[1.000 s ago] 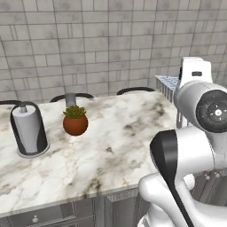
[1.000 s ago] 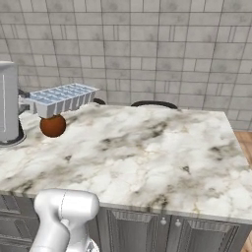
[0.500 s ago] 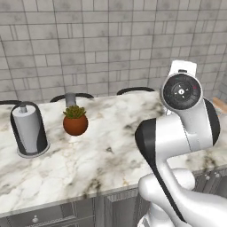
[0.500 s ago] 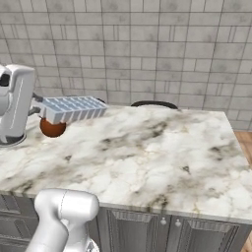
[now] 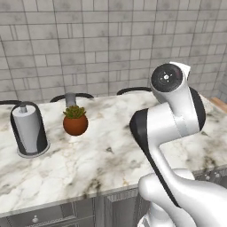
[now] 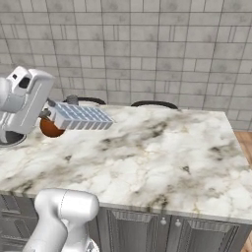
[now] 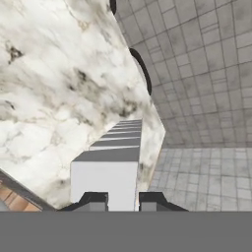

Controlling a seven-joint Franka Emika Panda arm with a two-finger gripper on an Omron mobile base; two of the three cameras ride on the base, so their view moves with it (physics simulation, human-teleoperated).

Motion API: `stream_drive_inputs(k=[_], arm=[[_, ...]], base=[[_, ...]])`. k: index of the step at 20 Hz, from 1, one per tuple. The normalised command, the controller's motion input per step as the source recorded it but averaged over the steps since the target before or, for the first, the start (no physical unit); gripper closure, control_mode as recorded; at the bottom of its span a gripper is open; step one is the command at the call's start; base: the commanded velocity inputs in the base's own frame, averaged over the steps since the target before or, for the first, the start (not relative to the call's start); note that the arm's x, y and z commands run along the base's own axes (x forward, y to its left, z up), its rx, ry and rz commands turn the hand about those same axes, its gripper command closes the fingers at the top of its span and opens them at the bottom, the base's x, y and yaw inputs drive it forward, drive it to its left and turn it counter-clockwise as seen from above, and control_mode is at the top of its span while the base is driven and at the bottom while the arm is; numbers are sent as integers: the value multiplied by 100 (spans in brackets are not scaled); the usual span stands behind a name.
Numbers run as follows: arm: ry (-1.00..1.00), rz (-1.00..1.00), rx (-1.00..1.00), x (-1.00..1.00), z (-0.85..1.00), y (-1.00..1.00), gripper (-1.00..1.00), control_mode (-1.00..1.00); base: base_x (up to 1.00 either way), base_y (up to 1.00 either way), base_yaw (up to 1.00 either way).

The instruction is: Open the freezer door, pick up the ice cube tray from the freezer, and place it on the dining counter.

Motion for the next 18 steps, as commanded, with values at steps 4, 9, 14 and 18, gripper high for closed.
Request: stream_drive_inputs(k=[4,9,14,18], arm=[[0,-3,2,24,-45,-8,100,-100],[0,0,0,28,-46,-13,100,-100],[0,0,2,23,-39,-20,100,-100],[0,0,4,20,-43,-11,100,-100]], base=[[0,0,0],[0,0,0],[0,0,0],[0,0,0]])
